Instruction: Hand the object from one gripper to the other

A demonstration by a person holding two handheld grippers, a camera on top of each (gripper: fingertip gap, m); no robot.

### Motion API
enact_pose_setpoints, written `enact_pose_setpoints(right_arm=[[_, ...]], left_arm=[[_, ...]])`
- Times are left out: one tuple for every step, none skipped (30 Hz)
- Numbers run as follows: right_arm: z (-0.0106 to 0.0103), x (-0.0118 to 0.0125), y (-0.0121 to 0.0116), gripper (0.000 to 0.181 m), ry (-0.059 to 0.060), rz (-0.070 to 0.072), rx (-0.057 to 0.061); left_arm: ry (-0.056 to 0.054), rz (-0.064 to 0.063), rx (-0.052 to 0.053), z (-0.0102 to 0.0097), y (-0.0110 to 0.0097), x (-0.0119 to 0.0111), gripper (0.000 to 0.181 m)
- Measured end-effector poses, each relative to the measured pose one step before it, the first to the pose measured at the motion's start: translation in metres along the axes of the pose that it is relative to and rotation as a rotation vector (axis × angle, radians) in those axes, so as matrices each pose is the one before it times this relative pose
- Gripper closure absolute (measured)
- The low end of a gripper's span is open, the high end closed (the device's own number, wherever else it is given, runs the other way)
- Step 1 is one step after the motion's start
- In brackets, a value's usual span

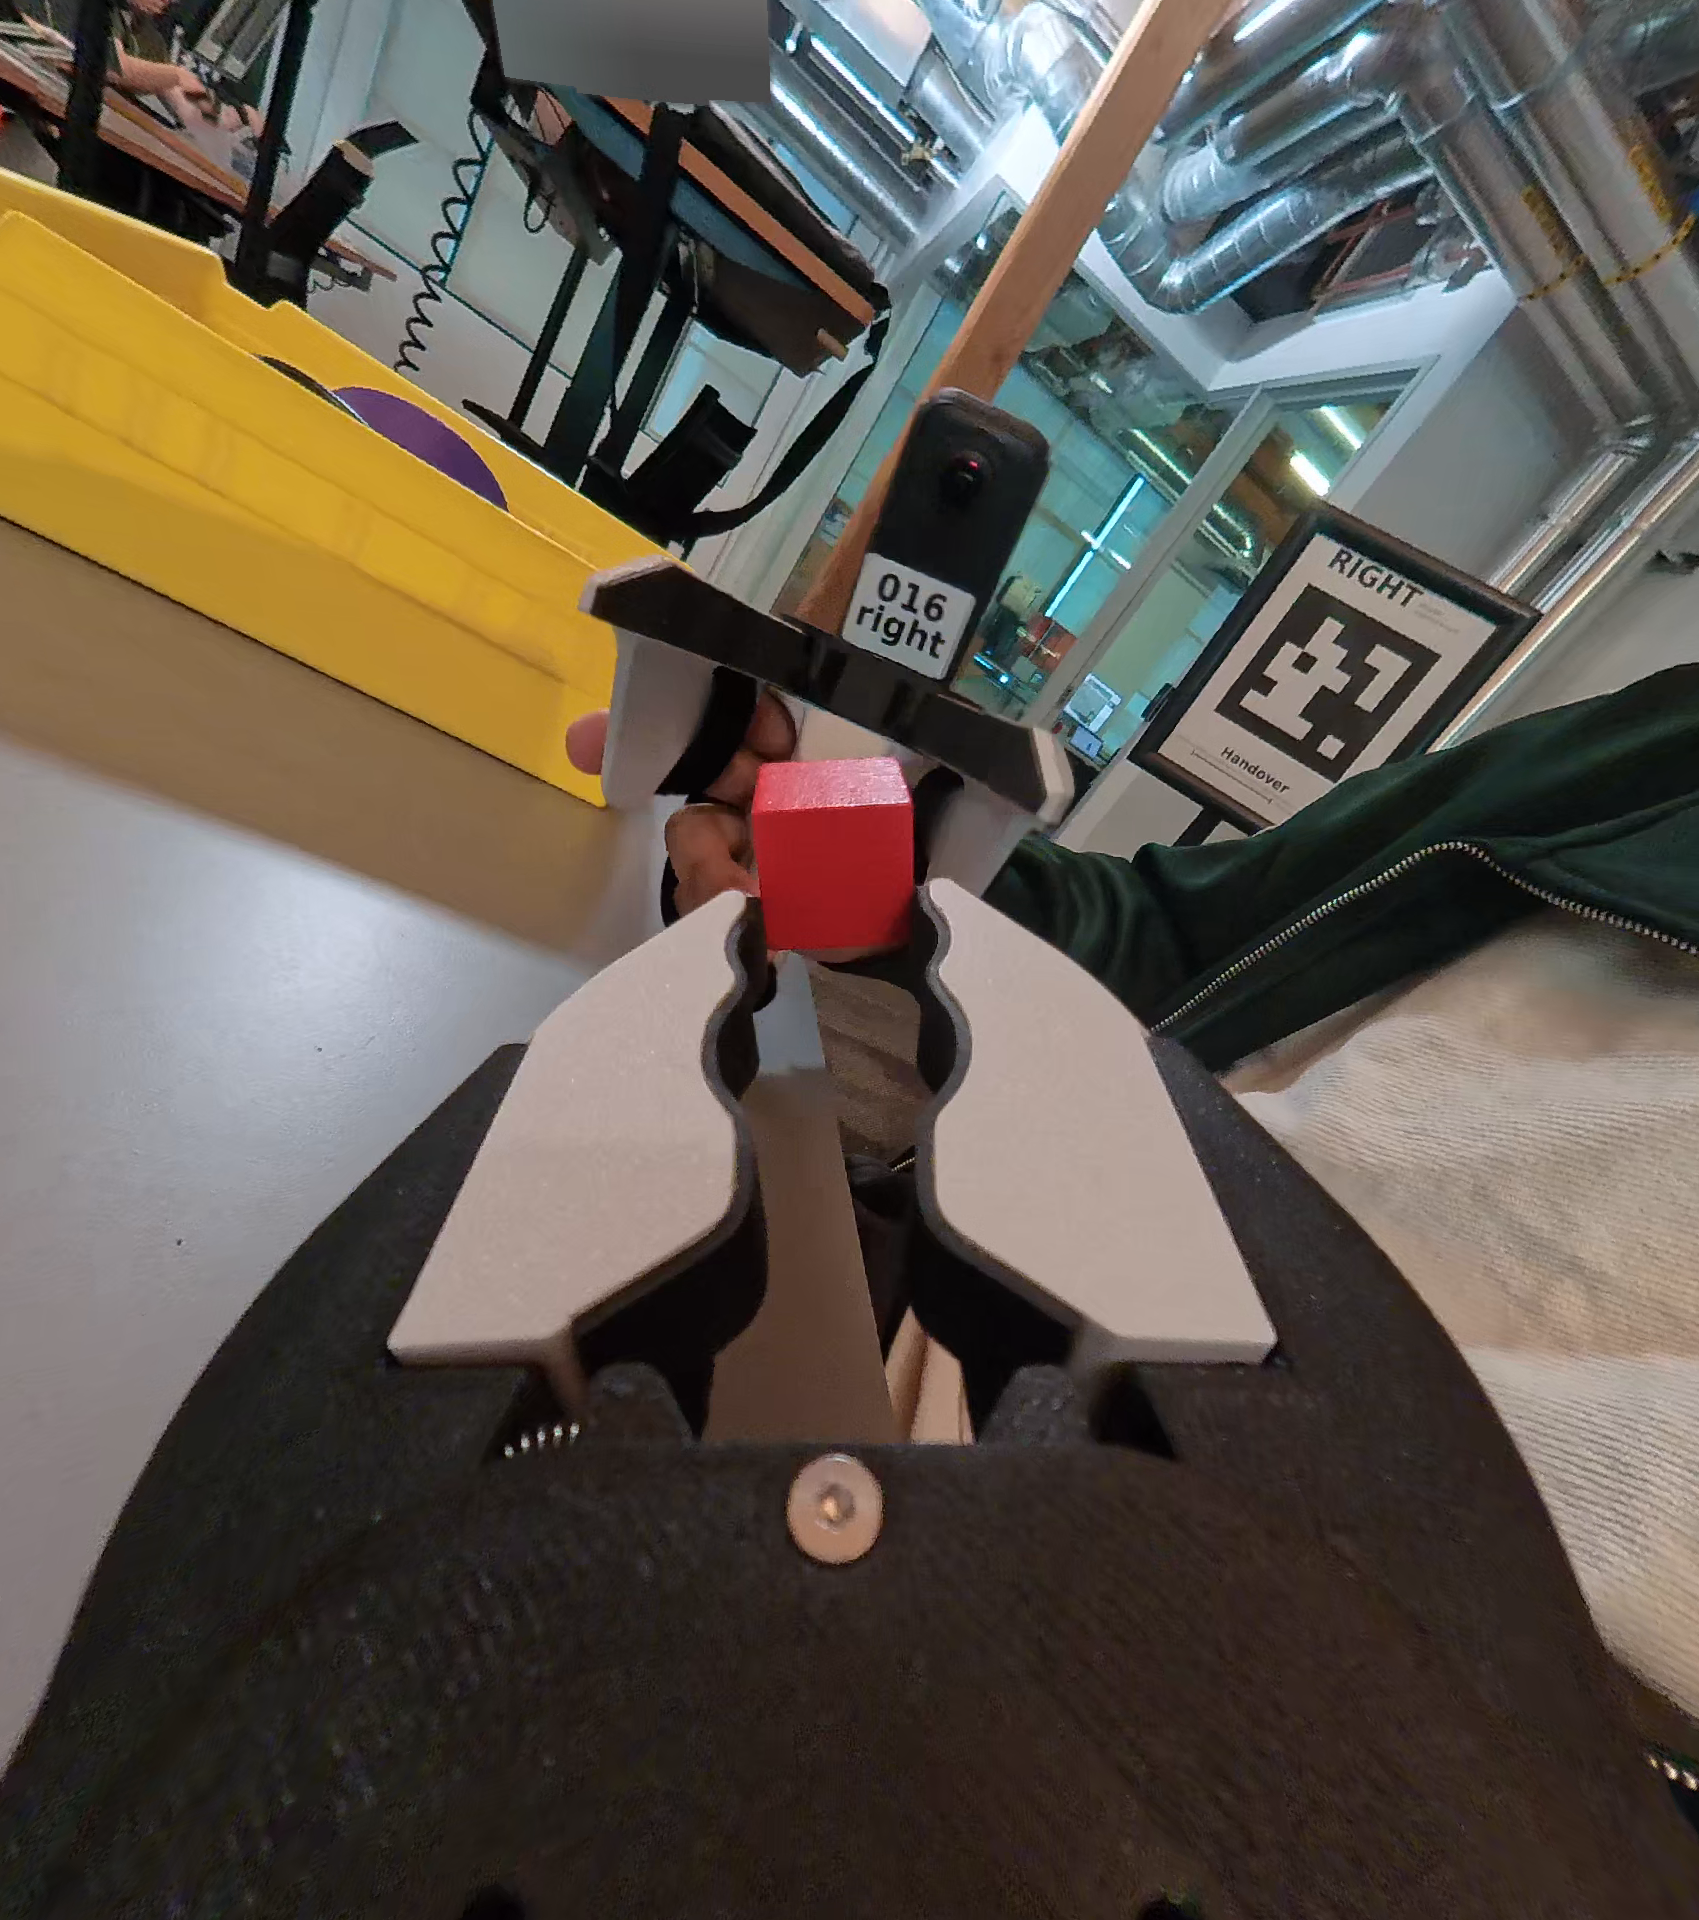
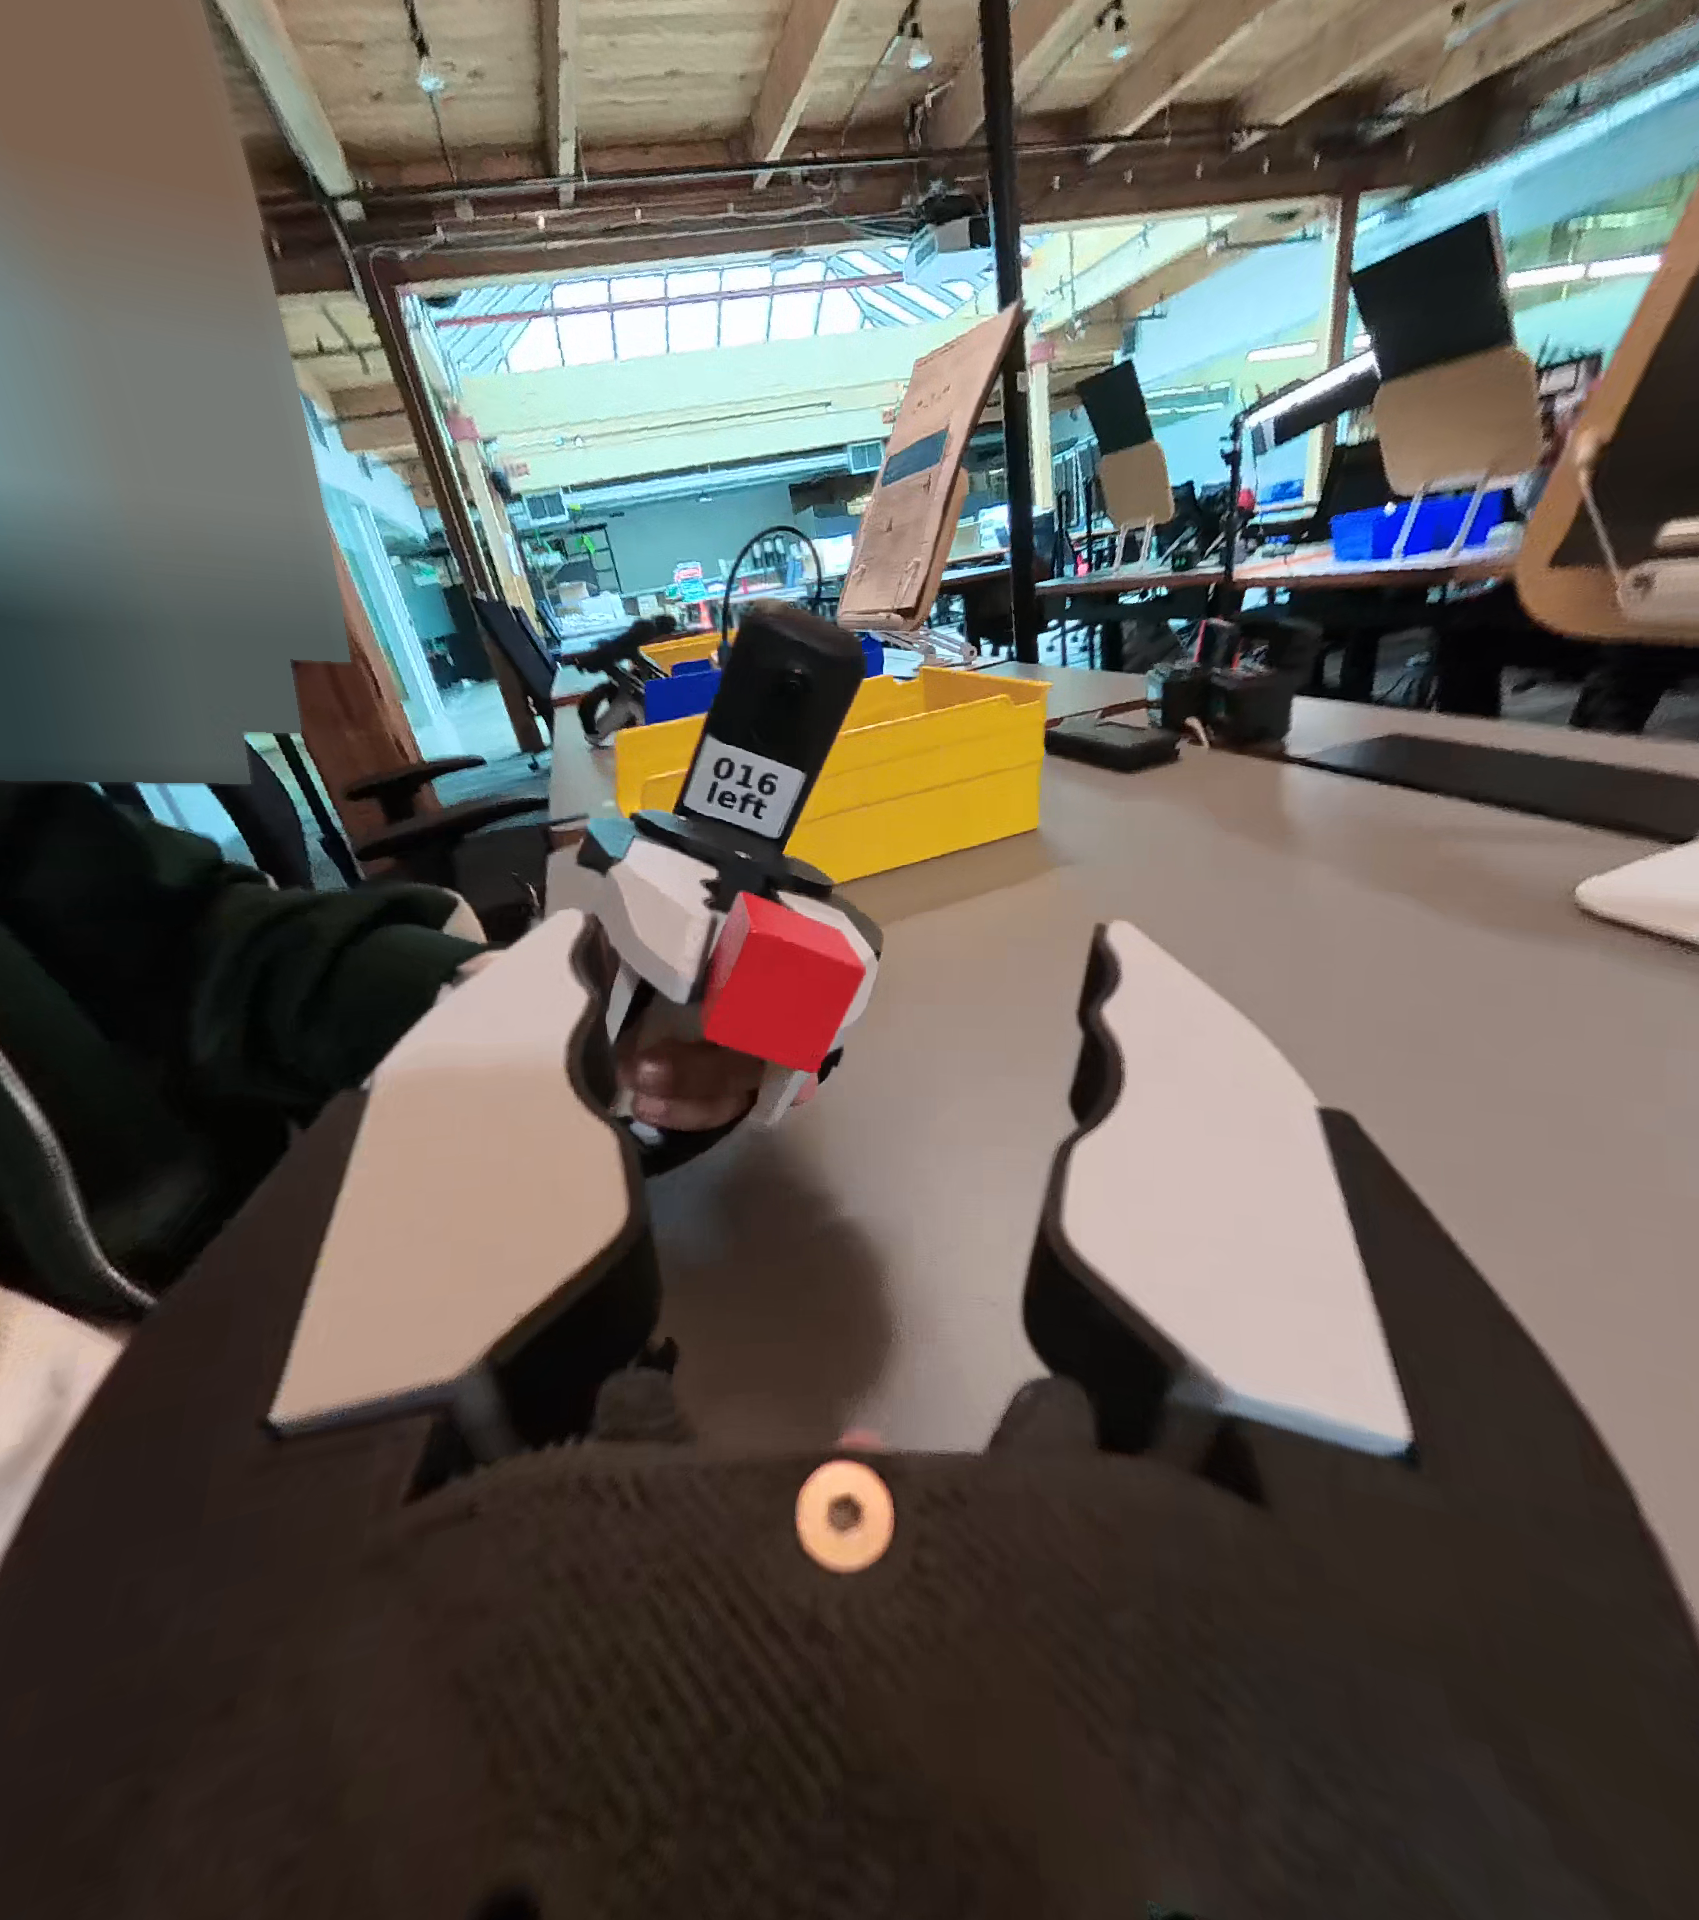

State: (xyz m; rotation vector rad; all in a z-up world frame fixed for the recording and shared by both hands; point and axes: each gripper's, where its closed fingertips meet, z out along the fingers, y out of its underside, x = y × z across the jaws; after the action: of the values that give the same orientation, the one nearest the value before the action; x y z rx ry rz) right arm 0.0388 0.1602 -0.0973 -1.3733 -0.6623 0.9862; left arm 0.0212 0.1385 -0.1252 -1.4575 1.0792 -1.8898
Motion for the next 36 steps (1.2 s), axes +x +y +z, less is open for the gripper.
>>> enact_pose_setpoints(right_arm=[[0.00116, -0.00336, 0.00147, 0.093, -0.008, -0.0461, -0.0101], [0.00164, -0.0048, 0.00281, 0.095, -0.0148, -0.0497, -0.0207], [0.00169, -0.00531, 0.00363, 0.099, -0.0158, -0.0577, -0.0308], [0.00157, -0.00511, 0.00339, 0.105, -0.0106, -0.0694, -0.0331], [0.00107, -0.00391, 0.0023, 0.111, 0.0006, -0.074, -0.0268], [0.00047, -0.00308, 0.00132, 0.117, 0.0068, -0.072, -0.0189], [0.0, -0.00284, 0.00059, 0.123, 0.0038, -0.0615, -0.0118], [-0.00023, -0.00234, 0.00031, 0.125, -0.0006, -0.0434, -0.0083], [-0.00003, -0.00089, 0.00032, 0.126, 0.0012, -0.023, -0.0072], [-0.00001, -0.00042, 0.00037, 0.128, -0.0023, -0.0032, -0.0038], [-0.00024, -0.00006, 0.00009, 0.129, -0.0043, 0.0111, 0.0013], [-0.00048, 0.00055, -0.00013, 0.131, -0.0035, 0.0182, 0.0048], [-0.00061, 0.00044, -0.00022, 0.133, -0.0063, 0.0224, 0.0057], [-0.00079, 0.00108, -0.00046, 0.136, -0.0032, 0.0276, 0.006], [-0.00072, 0.00228, -0.00038, 0.136, 0.0043, 0.0295, 0.0046], [-0.00067, 0.0029, 0.00022, 0.136, 0.0079, 0.0297, 0.0018], [-0.00072, 0.00323, 0.00095, 0.137, 0.011, 0.0298, -0.0025], [-0.00056, 0.00325, 0.00138, 0.136, 0.011, 0.0271, -0.0046], [-0.00022, 0.00192, 0.0009, 0.135, 0.0029, 0.023, -0.0009], [0.00012, 0.00117, 0.00055, 0.134, -0.0002, 0.0205, 0.0014], [0.00011, 0.00108, 0.00037, 0.132, 0.0013, 0.0218, 0.0014], [0.00022, 0.00105, 0.00047, 0.131, 0.0015, 0.0231, 0.001], [0.00034, 0.00116, 0.0009, 0.13, 0.0035, 0.0239, -0.0029], [0.00027, 0.00132, 0.00129, 0.13, 0.0044, 0.0232, -0.0071], [0.00044, 0.00156, 0.00157, 0.13, 0.0066, 0.0211, -0.0098], [0.00023, 0.0019, 0.00197, 0.13, 0.0094, 0.0195, -0.0134], [0.00031, 0.00207, 0.0025, 0.132, 0.0116, 0.0192, -0.018], [0.00037, 0.0023, 0.00304, 0.133, 0.0139, 0.0211, -0.023], [0.00069, 0.00149, 0.00315, 0.133, 0.0094, 0.0241, -0.0241], [0.00113, 0.00195, 0.00365, 0.135, 0.0137, 0.0312, -0.0258], [0.00167, 0.00092, 0.00423, 0.135, 0.0051, 0.036, -0.0256], [0.00221, -0.00043, 0.00431, 0.135, -0.0059, 0.0444, -0.022], [0.00252, 0.0013, 0.00569, 0.134, 0.0021, 0.0518, -0.0279], [0.00248, -0.00045, 0.00571, 0.134, -0.0135, 0.0505, -0.0282], [0.00194, 0.00023, 0.00486, 0.134, -0.0118, 0.0491, -0.0241], [0.00121, 0.00145, 0.00403, 0.134, -0.0038, 0.0464, -0.02]], left_arm=[[0.0033, -0.0078, 0.0015, -0.00006, -0.00001, 0.00002, 0.153], [0.004, -0.0102, 0.0, 0.00003, 0.00022, -0.00007, 0.153], [0.007, -0.0149, -0.0007, 0.00007, 0.0004, 0.00028, 0.153], [0.0124, -0.0233, -0.0014, -0.00006, 0.00034, 0.00074, 0.153], [0.0197, -0.0363, -0.004, 0.0002, 0.00074, 0.00121, 0.153], [0.0364, -0.0515, -0.007, 0.00031, 0.00145, 0.00233, 0.152], [0.0502, -0.0668, -0.0074, 0.00004, 0.00148, 0.00303, 0.152], [0.0412, -0.0714, -0.0061, -0.00026, 0.00143, 0.00122, 0.152], [0.0328, -0.0559, 0.0031, -0.00061, 0.00032, 0.0005, 0.152], [0.0263, -0.0355, 0.0142, -0.00074, -0.00093, 0.00066, 0.152], [0.0133, -0.0183, 0.0171, -0.00095, -0.00178, 0.0002, 0.153], [-0.0001, -0.0029, 0.0123, -0.00097, -0.00153, -0.00025, 0.153], [-0.0113, 0.0105, 0.0056, -0.00096, -0.00115, -0.00087, 0.153], [-0.0235, 0.0201, 0.0025, -0.00122, -0.00114, -0.00187, 0.153], [-0.034, 0.0255, 0.0022, -0.00135, -0.00125, -0.00294, 0.153], [-0.0351, 0.0292, 0.0021, -0.00154, -0.00129, -0.00283, 0.153], [-0.0424, 0.0345, 0.0032, -0.0016, -0.0015, -0.00365, 0.153], [-0.0481, 0.0404, 0.0016, -0.00154, -0.0011, -0.00427, 0.153], [-0.0396, 0.0408, -0.003, -0.00131, -0.00067, -0.00303, 0.154], [-0.0392, 0.0424, -0.0006, -0.00115, -0.00133, -0.00278, 0.154], [-0.0401, 0.0503, 0.008, -0.00115, -0.00207, -0.00247, 0.153], [-0.0386, 0.0527, 0.0013, -0.00091, -0.00138, -0.00203, 0.154], [-0.0448, 0.0527, -0.0129, -0.00067, 0.0002, -0.00276, 0.154], [-0.049, 0.0566, -0.0218, -0.0004, 0.00123, -0.00323, 0.154], [-0.0545, 0.0582, -0.03, -0.00018, 0.002, -0.00369, 0.153], [-0.061, 0.0564, -0.0378, 0.00006, 0.00294, -0.00453, 0.153], [-0.0606, 0.0585, -0.0424, 0.00039, 0.00359, -0.00424, 0.153], [-0.0549, 0.0629, -0.0443, 0.00077, 0.00393, -0.00315, 0.153], [-0.0511, 0.0622, -0.0412, 0.00105, 0.0035, -0.00225, 0.153], [-0.0358, 0.064, -0.0403, 0.00173, 0.00323, 0.00026, 0.153], [-0.0279, 0.0597, -0.0395, 0.00228, 0.00325, 0.00166, 0.153], [-0.0249, 0.0556, -0.0376, 0.0026, 0.00312, 0.00225, 0.153], [-0.0186, 0.0524, -0.0332, 0.00266, 0.00276, 0.00318, 0.153], [-0.0214, 0.0518, -0.0345, 0.00251, 0.00274, 0.00258, 0.153], [-0.026, 0.0554, -0.0351, 0.00204, 0.00268, 0.00172, 0.153], [-0.0313, 0.0561, -0.032, 0.00126, 0.00212, 0.0005, 0.153]])
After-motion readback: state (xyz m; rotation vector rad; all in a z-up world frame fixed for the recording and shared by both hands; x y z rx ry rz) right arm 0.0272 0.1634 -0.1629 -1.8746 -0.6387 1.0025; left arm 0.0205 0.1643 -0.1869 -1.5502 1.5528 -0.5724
